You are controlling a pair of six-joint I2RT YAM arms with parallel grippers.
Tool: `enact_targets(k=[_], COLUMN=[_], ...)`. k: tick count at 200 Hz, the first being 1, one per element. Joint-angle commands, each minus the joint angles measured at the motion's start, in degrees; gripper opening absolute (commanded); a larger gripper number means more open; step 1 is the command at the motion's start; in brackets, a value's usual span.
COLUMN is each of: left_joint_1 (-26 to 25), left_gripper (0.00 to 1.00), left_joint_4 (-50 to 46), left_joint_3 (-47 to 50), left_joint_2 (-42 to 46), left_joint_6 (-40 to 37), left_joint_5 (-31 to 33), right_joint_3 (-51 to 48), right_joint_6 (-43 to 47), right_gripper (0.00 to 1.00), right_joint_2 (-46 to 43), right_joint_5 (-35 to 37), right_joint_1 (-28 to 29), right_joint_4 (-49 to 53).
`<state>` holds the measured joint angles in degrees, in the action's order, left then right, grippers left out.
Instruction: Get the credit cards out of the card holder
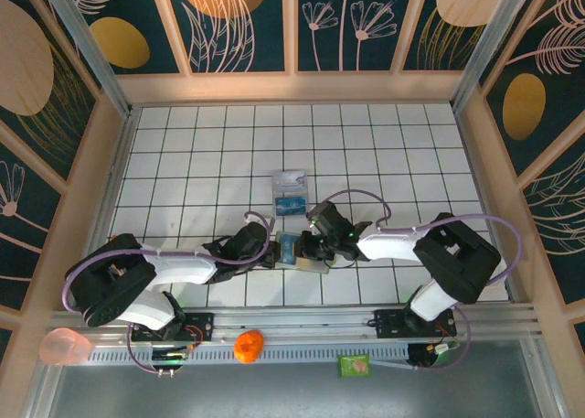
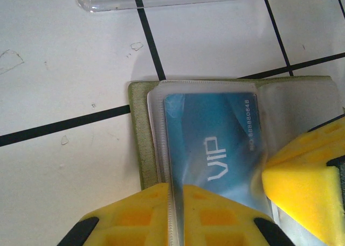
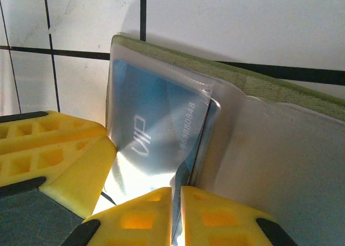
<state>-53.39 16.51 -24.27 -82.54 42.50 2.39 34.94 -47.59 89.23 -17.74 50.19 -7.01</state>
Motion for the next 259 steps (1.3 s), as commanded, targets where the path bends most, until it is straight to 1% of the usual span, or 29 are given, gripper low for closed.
enact_targets(k=[1, 42, 106, 164, 229, 259], left_joint_1=[-0.29, -0.31, -0.29, -0.27, -0.31, -0.27], left_gripper=[0.11, 0.1, 0.1, 0.1, 0.1, 0.1], left_joint_4=[-4.04, -4.03, -4.03, -3.86, -3.84, -3.86], left_joint_3=[1.76, 1.69, 1.6, 1.51, 1.6, 1.6], left_joint_2=[-0.79, -0.66, -0.76, -0.87, -0.51, -0.27], left_joint_6=[0.49, 0.56, 0.42, 0.29, 0.35, 0.43], left_joint_5=[-1.34, -1.43, -1.87, -2.34, -2.45, -2.52], right_joint_3=[-1.94, -3.59, -2.78, -1.17, 0.14, 3.13], right_joint_6=[-2.12, -4.13, -3.57, -2.67, -0.77, 0.74], right_gripper=[0.14, 0.14, 0.14, 0.18, 0.21, 0.21], right_joint_2=[-1.33, -1.6, 0.03, 2.43, 3.57, 5.79], right_joint_5=[1.43, 0.12, -1.32, -2.73, -3.38, 0.48], right_joint_1=[-1.11, -2.19, -2.25, -2.29, -2.03, -0.67], right_joint_4=[0.24, -1.52, -3.67, -4.07, -1.64, 4.63])
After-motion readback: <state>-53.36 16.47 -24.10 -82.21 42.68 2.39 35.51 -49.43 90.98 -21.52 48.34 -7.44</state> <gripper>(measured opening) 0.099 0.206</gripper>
